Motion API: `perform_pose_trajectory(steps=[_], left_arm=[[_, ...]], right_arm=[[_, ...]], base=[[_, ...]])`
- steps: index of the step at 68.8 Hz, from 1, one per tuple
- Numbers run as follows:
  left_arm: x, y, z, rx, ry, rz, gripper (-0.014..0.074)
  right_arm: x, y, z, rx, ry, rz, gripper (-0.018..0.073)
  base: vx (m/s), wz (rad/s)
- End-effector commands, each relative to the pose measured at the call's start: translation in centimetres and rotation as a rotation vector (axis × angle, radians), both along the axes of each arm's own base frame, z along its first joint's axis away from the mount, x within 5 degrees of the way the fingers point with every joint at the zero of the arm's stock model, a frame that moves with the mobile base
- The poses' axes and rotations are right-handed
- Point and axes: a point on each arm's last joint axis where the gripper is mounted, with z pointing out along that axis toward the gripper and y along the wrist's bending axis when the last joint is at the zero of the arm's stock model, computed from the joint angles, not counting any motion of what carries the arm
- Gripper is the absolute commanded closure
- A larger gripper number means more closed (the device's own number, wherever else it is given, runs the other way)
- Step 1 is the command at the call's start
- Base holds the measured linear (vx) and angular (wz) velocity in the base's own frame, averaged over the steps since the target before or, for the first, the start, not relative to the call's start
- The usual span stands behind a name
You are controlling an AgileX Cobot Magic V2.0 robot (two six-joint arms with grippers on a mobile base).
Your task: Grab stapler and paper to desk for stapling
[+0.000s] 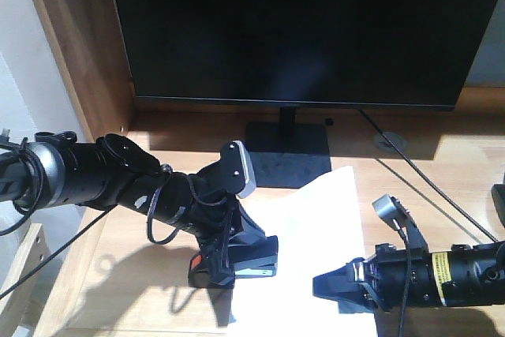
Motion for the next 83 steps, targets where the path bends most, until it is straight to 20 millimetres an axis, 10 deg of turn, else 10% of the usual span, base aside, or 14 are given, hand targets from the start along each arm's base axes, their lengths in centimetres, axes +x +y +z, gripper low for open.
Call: perform_pose_trajectory(steps=[1, 83], left_arm=[[0.0, -0.7, 2.0, -0.075, -0.015, 0.016, 0.0603], [0.1, -1.8, -2.0, 0.016, 0.004, 0.001, 0.0603]], right_arm=[[0.4, 0.3, 1.2, 0.055, -0.051, 0.001, 0.0561], [0.5, 0.1, 1.1, 0.033, -0.050, -0.007, 0.0561]], base=[[0.00, 0.00], [0.00, 0.00]])
